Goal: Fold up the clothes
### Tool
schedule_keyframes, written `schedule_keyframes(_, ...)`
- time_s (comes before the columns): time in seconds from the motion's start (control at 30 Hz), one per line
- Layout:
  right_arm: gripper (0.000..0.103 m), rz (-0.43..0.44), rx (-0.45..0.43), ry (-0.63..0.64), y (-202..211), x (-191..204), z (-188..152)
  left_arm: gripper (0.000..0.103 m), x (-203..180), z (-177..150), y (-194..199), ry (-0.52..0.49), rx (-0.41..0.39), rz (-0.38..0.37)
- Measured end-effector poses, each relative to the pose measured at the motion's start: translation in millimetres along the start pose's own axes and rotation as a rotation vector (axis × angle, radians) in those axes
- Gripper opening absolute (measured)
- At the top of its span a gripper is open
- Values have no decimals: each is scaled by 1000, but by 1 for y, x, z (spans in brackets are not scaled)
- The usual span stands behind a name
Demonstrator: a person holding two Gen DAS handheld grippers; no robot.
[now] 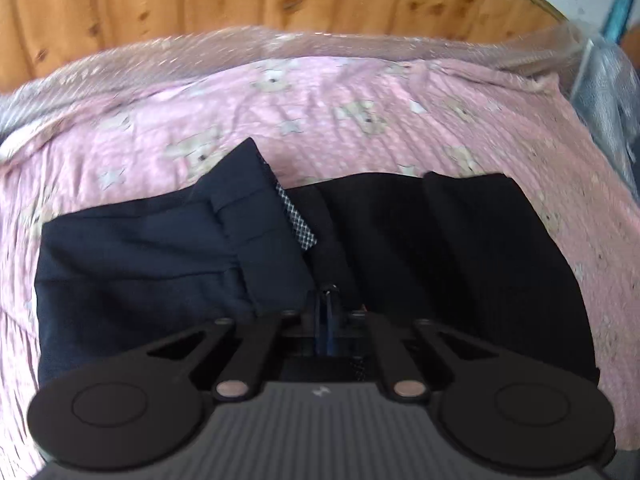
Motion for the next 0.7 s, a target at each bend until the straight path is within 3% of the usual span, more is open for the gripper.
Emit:
schedule_keyframes(0.1,14,43,21,-31,-4,-14,-4,12,-11,-3,-10,-31,18,34)
schedule_keyframes(0.13,24,70,25,-43,-3,-17,-4,13,-9,-4,-10,-17,23,35)
schedule_keyframes(0.17,33,109,40,-68,2,-21,-1,21,-7,-4,-9,-2,28,37)
schedule_keyframes(0.2,44,119,31,-92,13,-29,4,23,-5,-4,-7,13,33,36)
schedule_keyframes(0.23,49,106,-9,-110,30,-41,11,26,-4,-3,-3,30,35,30)
schedule_keyframes(0.27,53,71,-65,-126,53,-57,19,33,-3,-2,2,46,37,24)
schedule_keyframes(0.3,66,0,-109,-149,72,-83,21,38,-2,1,8,60,33,22)
schedule_keyframes(0.33,82,-70,-154,-172,92,-109,23,49,-3,5,18,72,10,20)
schedule_keyframes(0.37,87,-139,-195,-196,111,-135,24,60,-8,10,27,84,-14,2)
schedule_keyframes(0.4,88,-190,-177,-228,113,-160,17,65,-17,15,34,93,-29,-23)
schedule_keyframes(0.47,85,-288,-138,-291,118,-208,2,77,-43,26,38,93,-27,-73)
schedule_keyframes(0.5,72,-266,-86,-299,111,-216,-6,78,-61,31,36,81,-17,-97)
schedule_keyframes(0.57,4,-232,-72,-209,113,-202,-6,80,-103,41,30,13,5,-133)
schedule_keyframes(0.7,4,-195,-157,4,138,-149,6,85,-165,57,17,-113,41,-174)
Point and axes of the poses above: each gripper's, at about its wrist camera, not at the fingertips, and y roughly against the way its jaws point, x to its left, z to its top, the point moved 9 cm from there along -y, roughly the way its jaws point, and after that the axes turned 9 degrees about -y, right-handed, at the moved point
